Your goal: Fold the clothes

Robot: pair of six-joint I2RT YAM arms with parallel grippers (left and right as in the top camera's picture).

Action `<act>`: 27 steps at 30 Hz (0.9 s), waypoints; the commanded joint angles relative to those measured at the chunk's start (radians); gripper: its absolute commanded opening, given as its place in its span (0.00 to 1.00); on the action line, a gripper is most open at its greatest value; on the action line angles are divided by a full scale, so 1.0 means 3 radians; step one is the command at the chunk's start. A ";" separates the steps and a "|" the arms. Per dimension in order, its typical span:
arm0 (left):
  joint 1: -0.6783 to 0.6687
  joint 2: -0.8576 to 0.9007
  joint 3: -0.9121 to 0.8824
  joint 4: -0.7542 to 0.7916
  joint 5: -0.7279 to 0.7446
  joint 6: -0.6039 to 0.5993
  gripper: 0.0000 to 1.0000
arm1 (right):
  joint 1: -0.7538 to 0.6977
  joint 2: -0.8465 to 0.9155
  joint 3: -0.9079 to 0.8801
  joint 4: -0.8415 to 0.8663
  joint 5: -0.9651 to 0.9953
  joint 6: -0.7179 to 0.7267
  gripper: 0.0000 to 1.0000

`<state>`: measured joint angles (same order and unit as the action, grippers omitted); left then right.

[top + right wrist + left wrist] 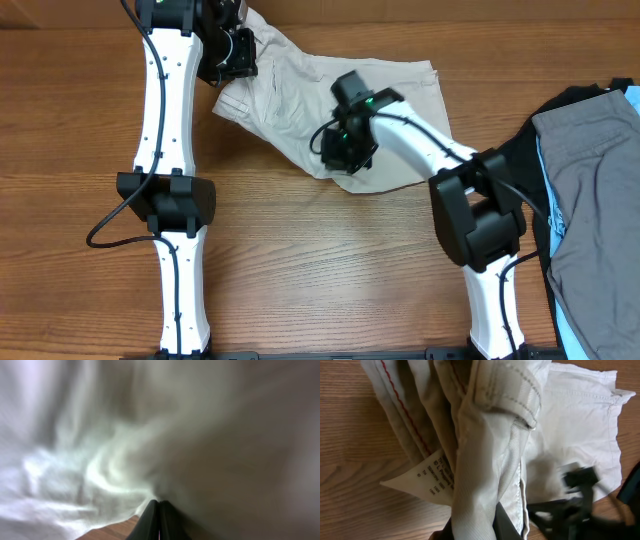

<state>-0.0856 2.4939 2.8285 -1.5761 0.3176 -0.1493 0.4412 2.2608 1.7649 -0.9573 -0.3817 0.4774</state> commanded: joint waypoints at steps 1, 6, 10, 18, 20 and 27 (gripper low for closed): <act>-0.0023 -0.0019 0.0113 0.0013 0.0039 0.0050 0.08 | -0.0402 -0.0071 0.0469 0.0001 -0.0544 -0.0188 0.04; -0.0023 -0.0019 0.0113 0.0005 0.0039 0.0050 0.08 | -0.0469 -0.0066 0.0374 0.0296 -0.0729 -0.0189 0.04; -0.0023 -0.0019 0.0113 0.0003 0.0041 0.0048 0.08 | -0.0306 -0.0020 0.0289 0.0376 -0.0401 -0.0039 0.04; -0.0022 -0.0019 0.0113 -0.0058 0.0039 0.0051 0.08 | 0.0006 0.0341 0.0289 0.0534 -0.0006 0.0045 0.04; -0.0022 -0.0019 0.0113 -0.0058 0.0039 0.0051 0.08 | 0.0013 0.0348 0.0289 0.0558 -0.0018 0.0045 0.04; -0.0022 -0.0019 0.0113 -0.0061 0.0003 0.0051 0.09 | -0.0121 0.0319 0.0635 0.0392 -0.0216 -0.0161 0.04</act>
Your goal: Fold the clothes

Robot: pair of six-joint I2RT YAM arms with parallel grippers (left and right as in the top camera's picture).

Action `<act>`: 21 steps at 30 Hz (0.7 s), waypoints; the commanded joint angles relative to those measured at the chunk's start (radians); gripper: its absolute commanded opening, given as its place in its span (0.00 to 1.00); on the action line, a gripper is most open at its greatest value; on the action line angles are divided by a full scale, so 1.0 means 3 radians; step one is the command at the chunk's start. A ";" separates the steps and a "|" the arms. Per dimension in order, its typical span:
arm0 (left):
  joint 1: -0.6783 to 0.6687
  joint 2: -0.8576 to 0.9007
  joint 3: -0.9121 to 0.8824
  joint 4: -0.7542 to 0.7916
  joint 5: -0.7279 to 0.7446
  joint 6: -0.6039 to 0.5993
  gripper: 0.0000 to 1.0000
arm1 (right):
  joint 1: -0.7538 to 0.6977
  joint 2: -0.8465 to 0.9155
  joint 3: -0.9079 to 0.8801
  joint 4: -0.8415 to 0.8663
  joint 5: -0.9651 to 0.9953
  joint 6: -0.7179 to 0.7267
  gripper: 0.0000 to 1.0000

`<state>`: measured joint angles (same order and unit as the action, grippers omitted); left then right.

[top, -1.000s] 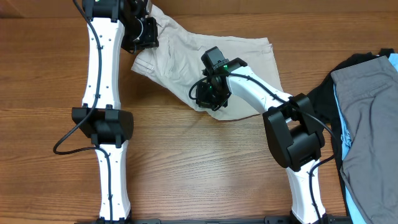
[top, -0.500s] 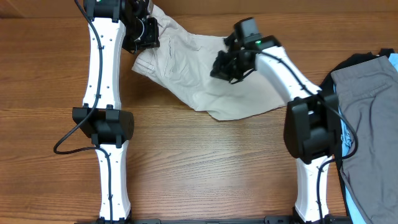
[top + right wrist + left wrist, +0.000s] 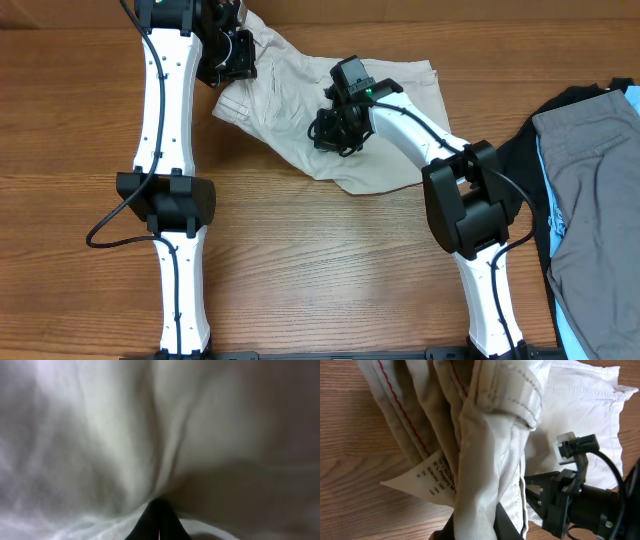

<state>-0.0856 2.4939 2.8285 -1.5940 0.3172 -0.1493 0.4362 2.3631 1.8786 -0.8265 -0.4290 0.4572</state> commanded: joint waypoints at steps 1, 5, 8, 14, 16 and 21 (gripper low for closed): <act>-0.0022 -0.0019 0.0113 -0.0003 -0.0036 0.0051 0.09 | -0.0159 -0.0022 0.0354 -0.0095 -0.0058 -0.0093 0.04; -0.0022 -0.0019 0.0113 -0.0008 -0.0047 0.0051 0.09 | -0.0266 -0.0022 0.0427 -0.0029 -0.0071 -0.0086 0.04; -0.0023 -0.0019 0.0113 -0.0010 -0.0045 0.0050 0.09 | -0.0280 0.0018 0.0415 0.0055 -0.0071 -0.0015 0.04; -0.0023 -0.0019 0.0113 -0.0048 -0.0045 0.0050 0.09 | -0.0151 0.0201 0.0412 0.0273 -0.0072 0.0038 0.04; -0.0023 -0.0019 0.0113 -0.0060 -0.0045 0.0050 0.09 | -0.0076 0.0281 0.0412 0.0337 -0.0070 0.0051 0.04; -0.0023 -0.0019 0.0113 -0.0065 -0.0045 0.0050 0.09 | 0.0036 0.0366 0.0412 0.0360 0.0037 0.0050 0.04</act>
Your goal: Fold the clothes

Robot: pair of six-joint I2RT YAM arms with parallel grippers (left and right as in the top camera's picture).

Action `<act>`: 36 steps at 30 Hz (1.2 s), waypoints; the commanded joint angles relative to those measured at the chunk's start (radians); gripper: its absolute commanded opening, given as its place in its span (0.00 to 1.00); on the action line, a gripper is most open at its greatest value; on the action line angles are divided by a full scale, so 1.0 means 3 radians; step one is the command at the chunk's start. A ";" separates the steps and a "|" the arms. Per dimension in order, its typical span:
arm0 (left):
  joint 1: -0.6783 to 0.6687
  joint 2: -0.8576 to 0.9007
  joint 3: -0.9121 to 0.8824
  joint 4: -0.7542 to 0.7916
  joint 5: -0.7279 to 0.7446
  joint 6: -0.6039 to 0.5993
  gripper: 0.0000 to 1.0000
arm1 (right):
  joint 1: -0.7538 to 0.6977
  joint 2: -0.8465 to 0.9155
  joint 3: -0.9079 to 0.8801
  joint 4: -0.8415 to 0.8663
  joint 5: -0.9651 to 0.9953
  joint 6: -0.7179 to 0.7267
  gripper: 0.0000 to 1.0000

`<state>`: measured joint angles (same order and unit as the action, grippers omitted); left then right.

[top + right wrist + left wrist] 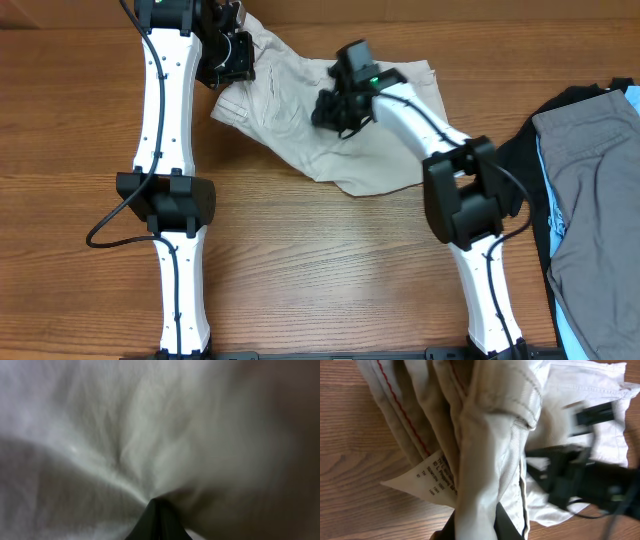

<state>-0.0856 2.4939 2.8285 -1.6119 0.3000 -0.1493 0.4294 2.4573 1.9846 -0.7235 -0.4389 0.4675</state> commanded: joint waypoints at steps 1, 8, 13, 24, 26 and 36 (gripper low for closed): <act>-0.0023 -0.0019 0.0113 -0.0006 0.0013 0.0050 0.09 | 0.0062 0.0052 0.0060 0.0020 0.0106 0.0014 0.04; -0.0023 -0.0019 0.0113 -0.0023 0.0011 0.0051 0.09 | -0.0112 0.0039 0.0332 -0.0017 -0.0069 0.0013 0.04; -0.0022 -0.0019 0.0113 -0.0023 0.0010 0.0051 0.09 | -0.0215 0.0039 0.0392 0.0090 -0.0111 0.0014 0.04; -0.0023 -0.0019 0.0113 -0.0050 0.0011 0.0051 0.09 | -0.0092 0.0184 0.0370 0.0370 0.0192 0.0092 0.04; -0.0023 -0.0019 0.0113 -0.0051 0.0013 0.0050 0.09 | -0.0076 0.0245 0.0370 0.0395 0.0207 0.0088 0.04; -0.0022 -0.0019 0.0113 -0.0047 0.0011 0.0051 0.08 | -0.0062 0.0286 0.0375 0.0703 0.0163 0.0017 0.04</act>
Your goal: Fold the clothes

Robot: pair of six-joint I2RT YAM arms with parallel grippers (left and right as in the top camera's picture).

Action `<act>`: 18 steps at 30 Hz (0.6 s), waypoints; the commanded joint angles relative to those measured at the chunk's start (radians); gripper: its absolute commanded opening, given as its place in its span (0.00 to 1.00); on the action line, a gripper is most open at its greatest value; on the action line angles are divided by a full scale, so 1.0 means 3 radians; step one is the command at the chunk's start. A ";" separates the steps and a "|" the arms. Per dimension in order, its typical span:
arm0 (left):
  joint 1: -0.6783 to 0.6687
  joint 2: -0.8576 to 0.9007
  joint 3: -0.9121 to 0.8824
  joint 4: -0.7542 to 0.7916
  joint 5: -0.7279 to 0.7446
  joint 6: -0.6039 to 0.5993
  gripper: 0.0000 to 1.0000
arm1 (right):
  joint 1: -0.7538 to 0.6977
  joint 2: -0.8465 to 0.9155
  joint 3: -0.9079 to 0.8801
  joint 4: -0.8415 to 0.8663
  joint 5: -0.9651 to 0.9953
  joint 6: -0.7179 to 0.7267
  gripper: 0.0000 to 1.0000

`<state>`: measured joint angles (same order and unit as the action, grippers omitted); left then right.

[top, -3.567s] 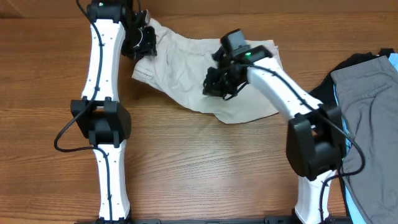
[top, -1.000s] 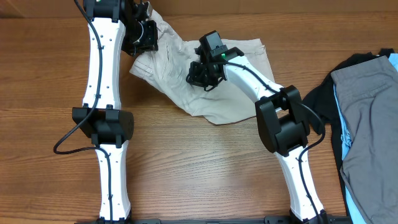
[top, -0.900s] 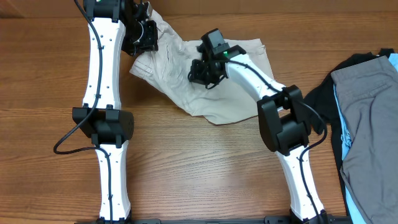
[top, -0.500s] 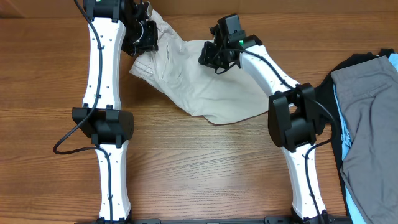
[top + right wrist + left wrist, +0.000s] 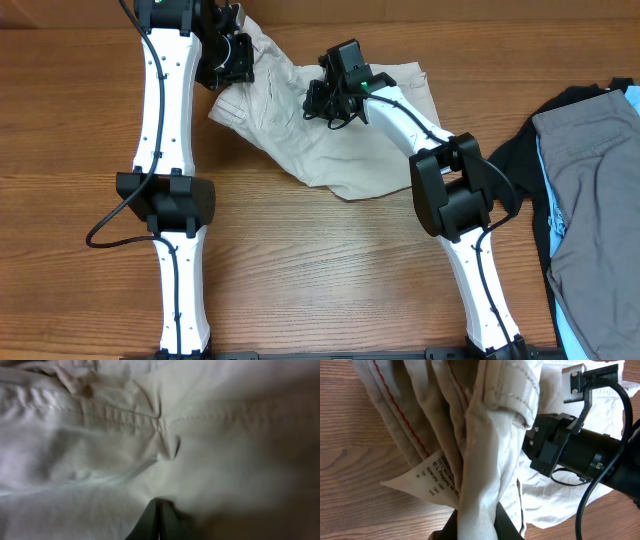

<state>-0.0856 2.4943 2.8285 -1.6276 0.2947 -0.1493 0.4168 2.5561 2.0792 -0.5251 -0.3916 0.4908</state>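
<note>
A beige pair of shorts (image 5: 345,150) lies crumpled at the far middle of the table. My left gripper (image 5: 226,58) is at its upper left corner, shut on the bunched waistband (image 5: 485,435); in the left wrist view the fingers (image 5: 476,521) pinch a thick fold, next to a white label (image 5: 427,480). My right gripper (image 5: 318,100) is over the garment's upper middle, its jaws (image 5: 160,506) pressed together with beige cloth caught at the tips. The right arm (image 5: 570,450) shows in the left wrist view.
A pile of other clothes sits at the right edge: a grey garment (image 5: 590,170) on top of a black one (image 5: 515,150) and a light blue one (image 5: 562,310). Bare wood table (image 5: 320,280) lies in front of the shorts.
My right gripper has moved a little farther left and back across the shorts, still shut on cloth. The shorts' right side has drawn in leftward. The left gripper holds as before.
My right gripper was shut on cloth near the shorts' front hem, while the left held the waistband corner. At each later moment the right gripper stood farther back and left with cloth in it. Now it is at the upper middle, and the shorts are more bunched.
</note>
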 commanded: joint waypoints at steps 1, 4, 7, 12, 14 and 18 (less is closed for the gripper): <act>-0.0022 -0.0020 0.0113 0.0005 0.0029 0.0051 0.08 | -0.0048 -0.0080 0.0069 0.0004 -0.0057 -0.0164 0.04; -0.0022 -0.0020 0.0113 0.0006 0.0027 0.0052 0.06 | -0.0167 -0.0242 0.0149 -0.0305 -0.0093 -0.0421 0.04; -0.0022 -0.0020 0.0113 0.0046 0.0018 0.0051 0.05 | -0.0390 -0.0563 0.0268 -0.0988 0.0003 -0.0684 0.04; -0.0032 -0.0020 0.0113 0.0052 -0.0062 0.0009 0.04 | -0.0786 -0.0882 0.0276 -0.2122 0.0839 -0.0696 0.04; -0.0043 -0.0020 0.0113 0.0056 -0.0061 -0.0050 0.04 | -0.0945 -0.0867 0.0261 -0.2483 0.1185 -0.0703 0.04; -0.0111 -0.0020 0.0113 0.0146 -0.0053 -0.0195 0.04 | -0.1233 -0.0852 -0.0023 -0.2594 0.1301 -0.0701 0.04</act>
<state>-0.0925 2.4943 2.8288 -1.6073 0.2726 -0.1616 0.0738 2.2971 2.1326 -1.3048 -0.0803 0.2916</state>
